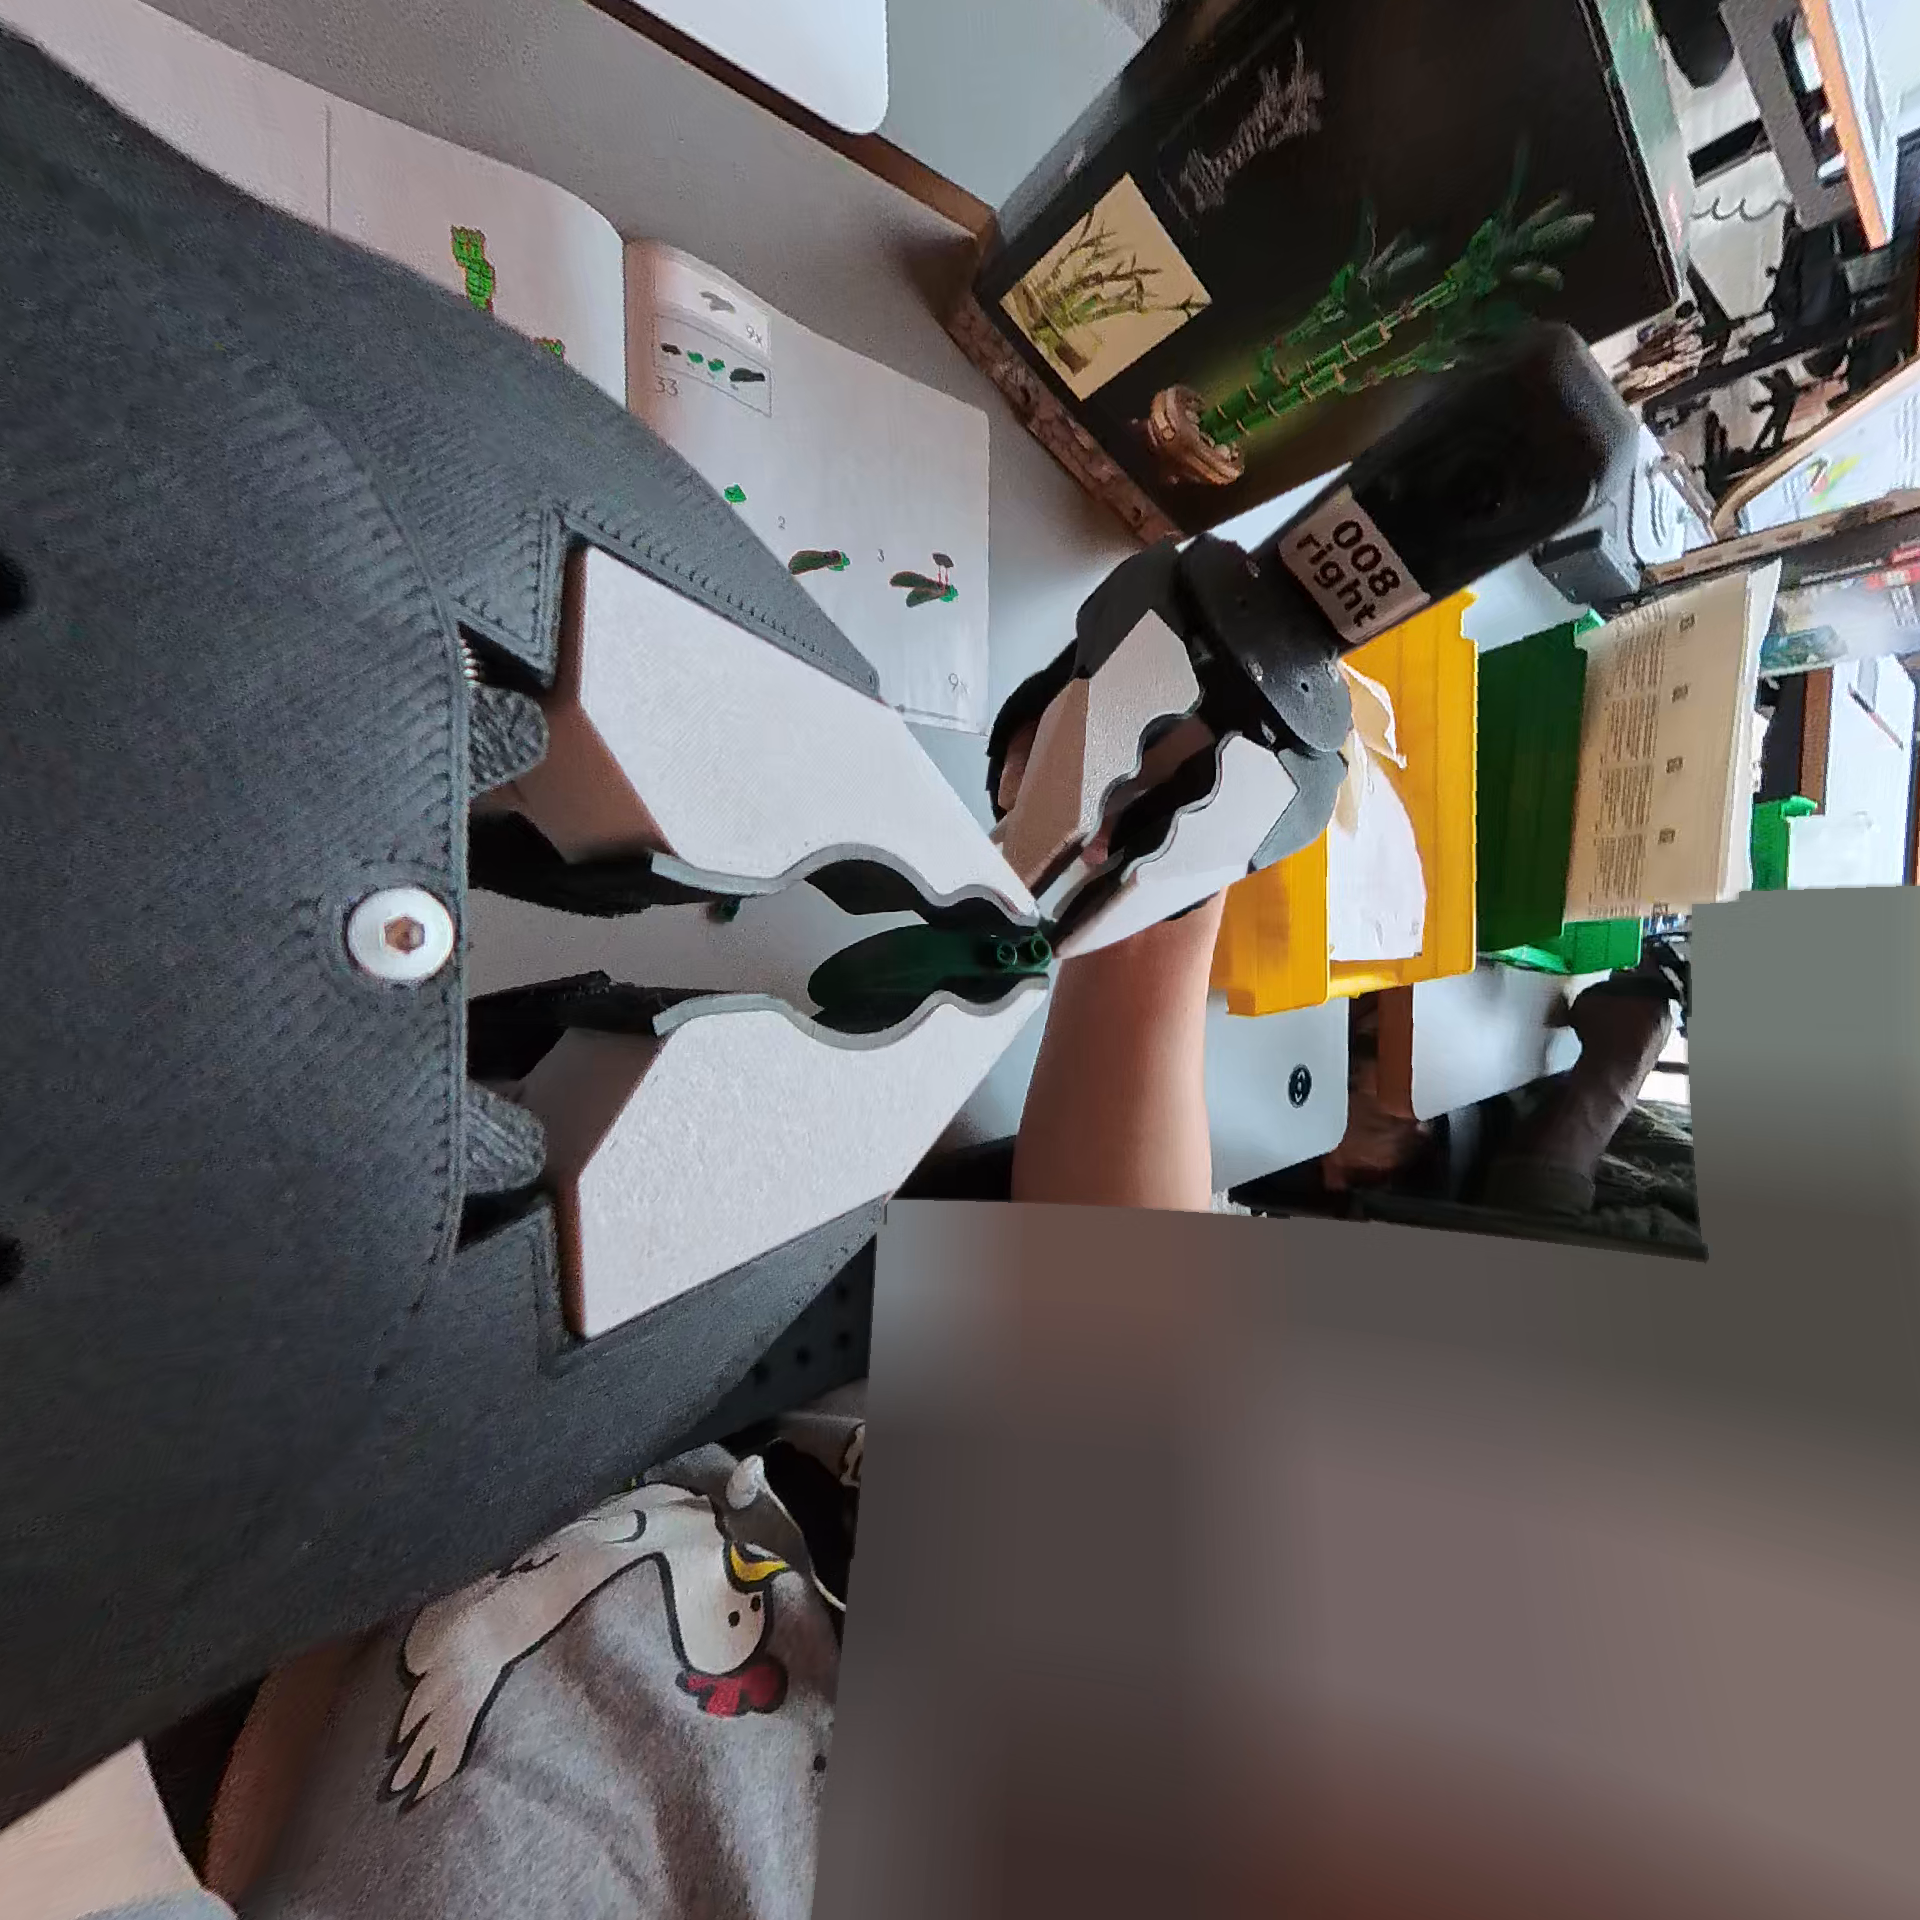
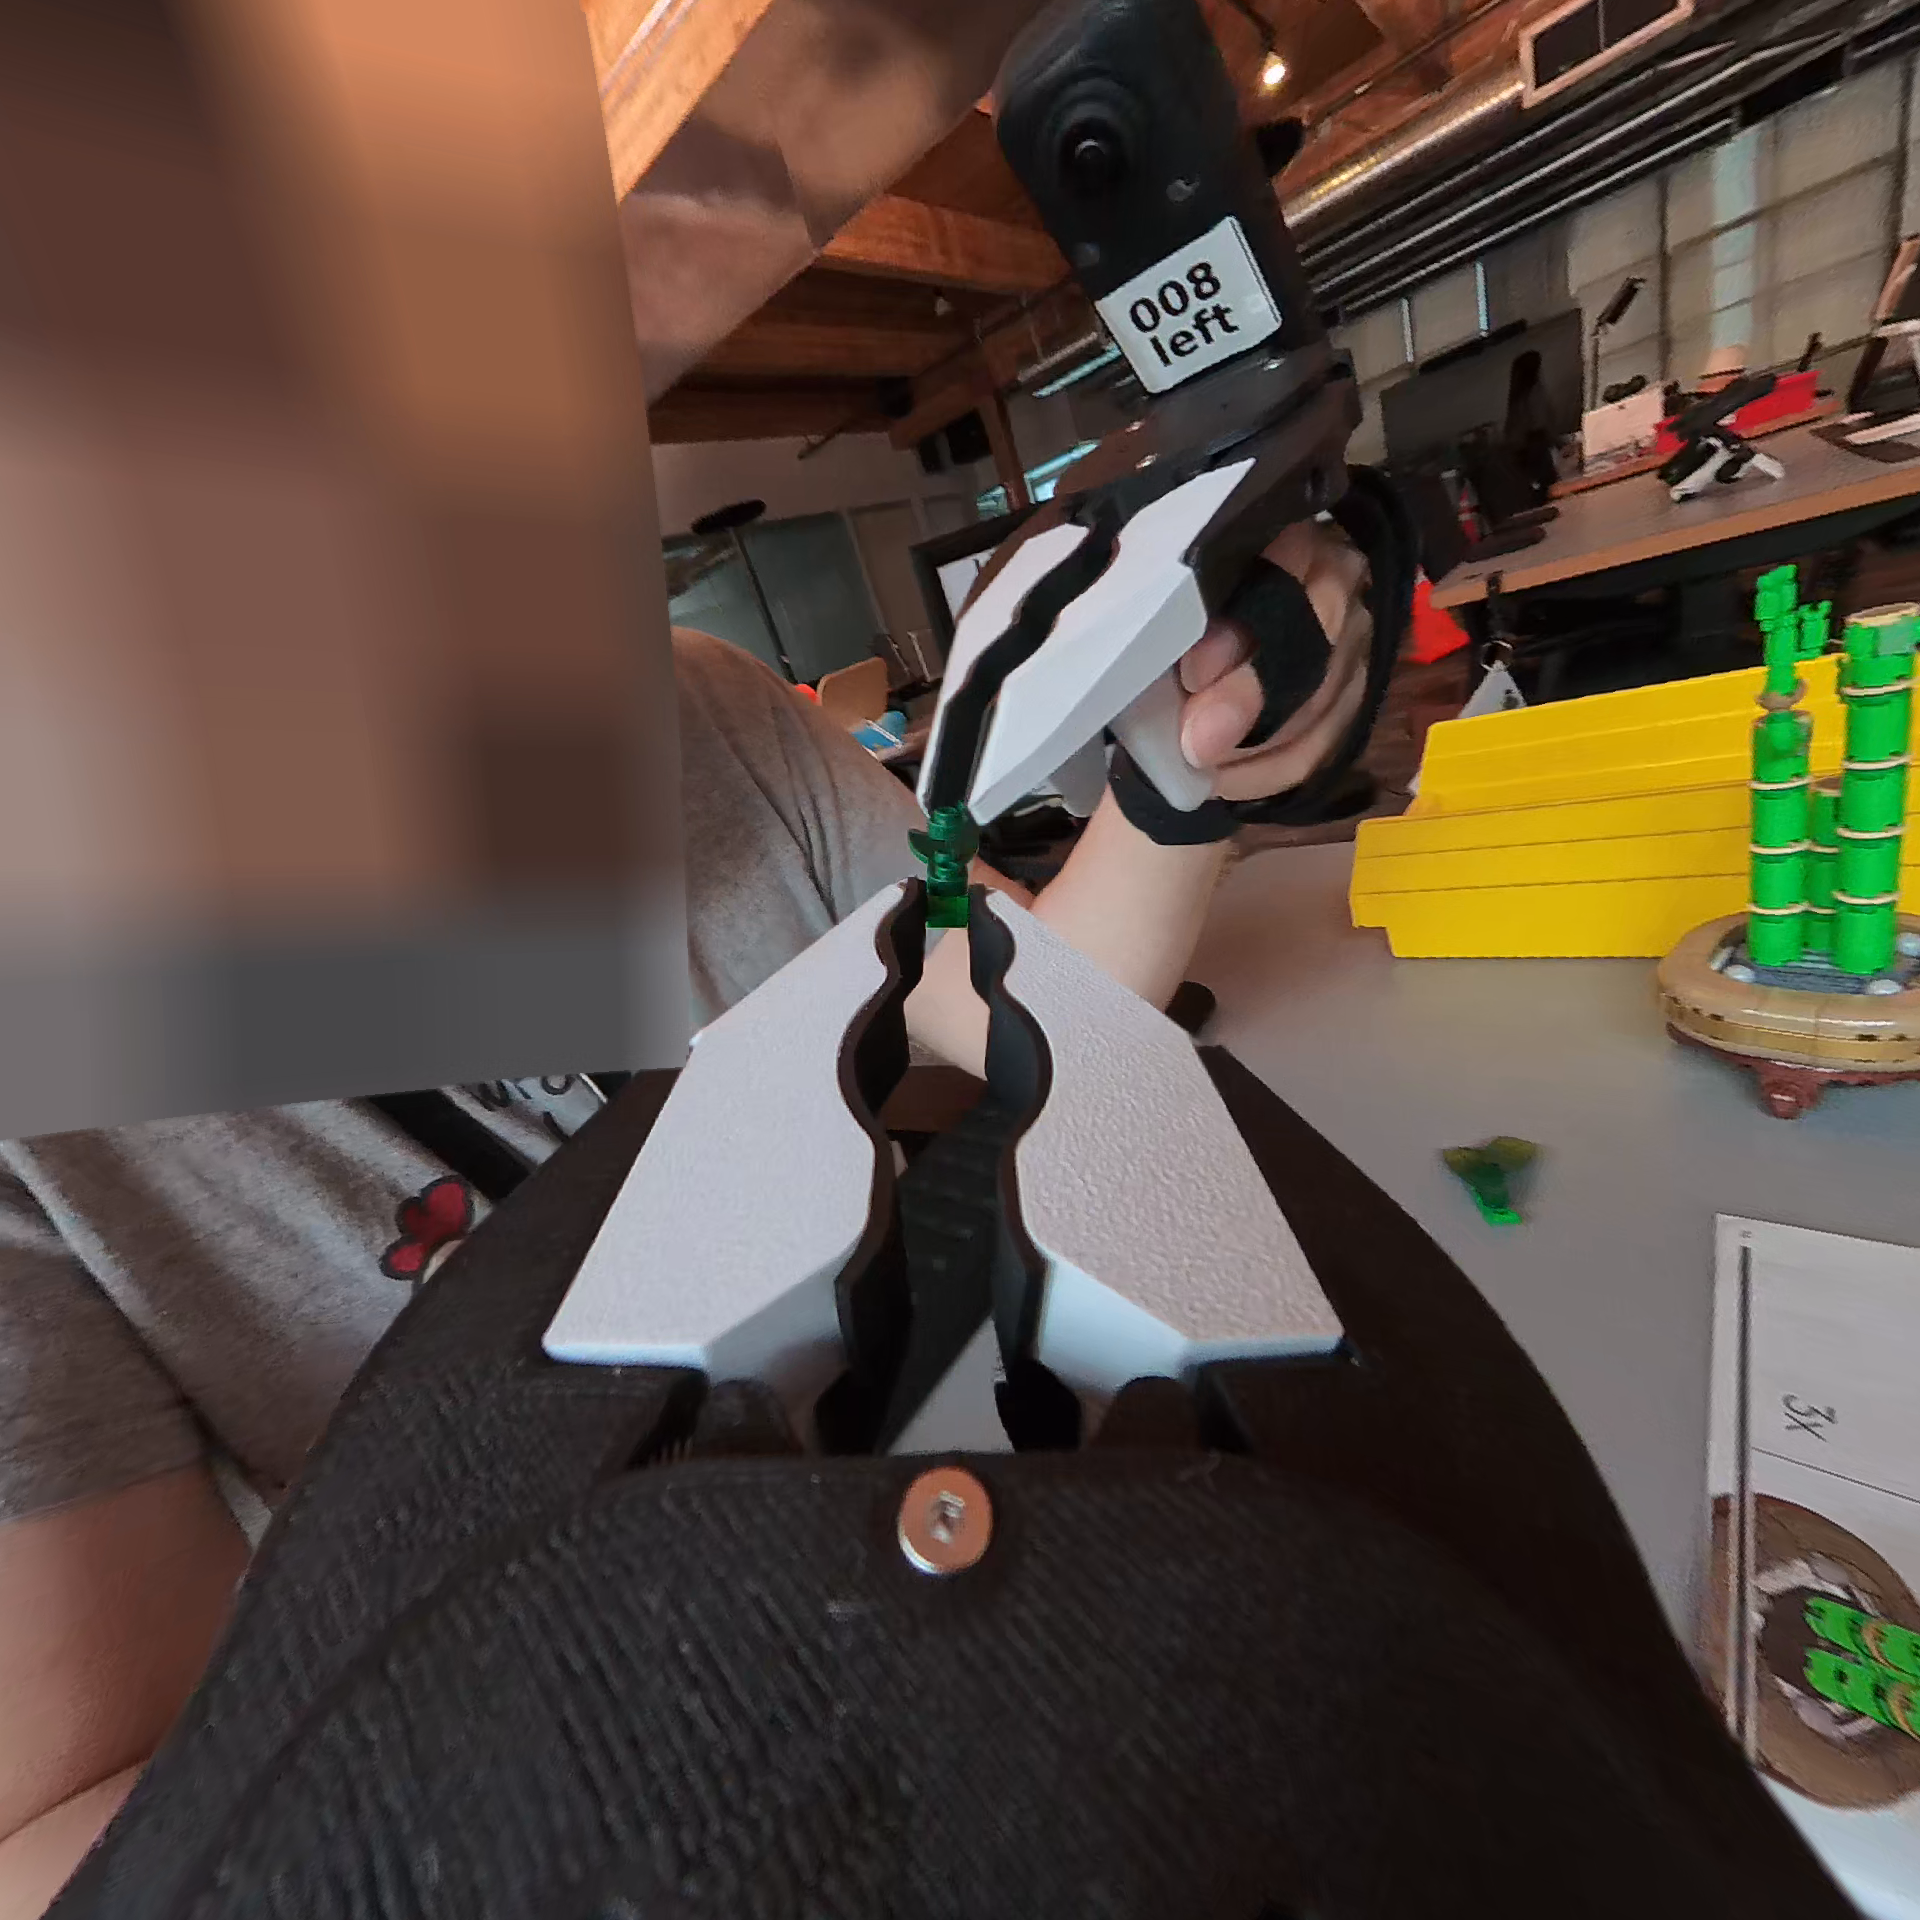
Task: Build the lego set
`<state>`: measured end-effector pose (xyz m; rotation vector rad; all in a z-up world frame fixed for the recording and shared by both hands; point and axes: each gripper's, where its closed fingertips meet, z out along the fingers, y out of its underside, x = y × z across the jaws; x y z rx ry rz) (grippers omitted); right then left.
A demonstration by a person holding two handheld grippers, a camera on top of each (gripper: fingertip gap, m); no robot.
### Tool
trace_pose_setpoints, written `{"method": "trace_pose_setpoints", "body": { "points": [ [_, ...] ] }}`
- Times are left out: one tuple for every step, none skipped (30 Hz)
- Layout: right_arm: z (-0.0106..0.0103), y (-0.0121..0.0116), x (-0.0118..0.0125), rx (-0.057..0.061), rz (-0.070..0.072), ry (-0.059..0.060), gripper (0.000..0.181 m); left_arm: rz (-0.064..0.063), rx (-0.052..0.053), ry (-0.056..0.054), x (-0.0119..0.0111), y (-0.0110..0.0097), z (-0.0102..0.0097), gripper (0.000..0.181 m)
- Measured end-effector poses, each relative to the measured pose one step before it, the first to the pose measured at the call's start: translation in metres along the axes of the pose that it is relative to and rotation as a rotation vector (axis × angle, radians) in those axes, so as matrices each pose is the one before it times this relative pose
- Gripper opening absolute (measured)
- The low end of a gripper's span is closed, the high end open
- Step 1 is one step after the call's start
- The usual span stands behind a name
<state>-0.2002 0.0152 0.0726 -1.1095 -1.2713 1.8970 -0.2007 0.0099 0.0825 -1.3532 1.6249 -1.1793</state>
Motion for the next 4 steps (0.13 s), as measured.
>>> {"method": "trace_pose_setpoints", "body": {
  "points": [
    [0.00014,-0.00077,-0.00060,0.0093,0.0114,-0.0124,0.006,0.0027,0.0016,0.0077,0.00041,0.00030,0.00008,0.005],
    [0.00016,-0.00063,0.00023,0.0086,0.0127,-0.0091,0.006,-0.0016,0.0040,0.0110,0.00077,-0.00024,0.00018,0.005],
    [0.00031,-0.00035,-0.00013,0.0084,0.0148,-0.0124,0.006,-0.0053,0.0060,0.0140,0.00088,-0.00057,0.00005,0.005],
    [0.00045,-0.00051,-0.00094,0.0092,0.0175,-0.0193,0.006,-0.0061,0.0066,0.0155,0.00076,-0.00056,0.00000,0.005]
  ]
}}
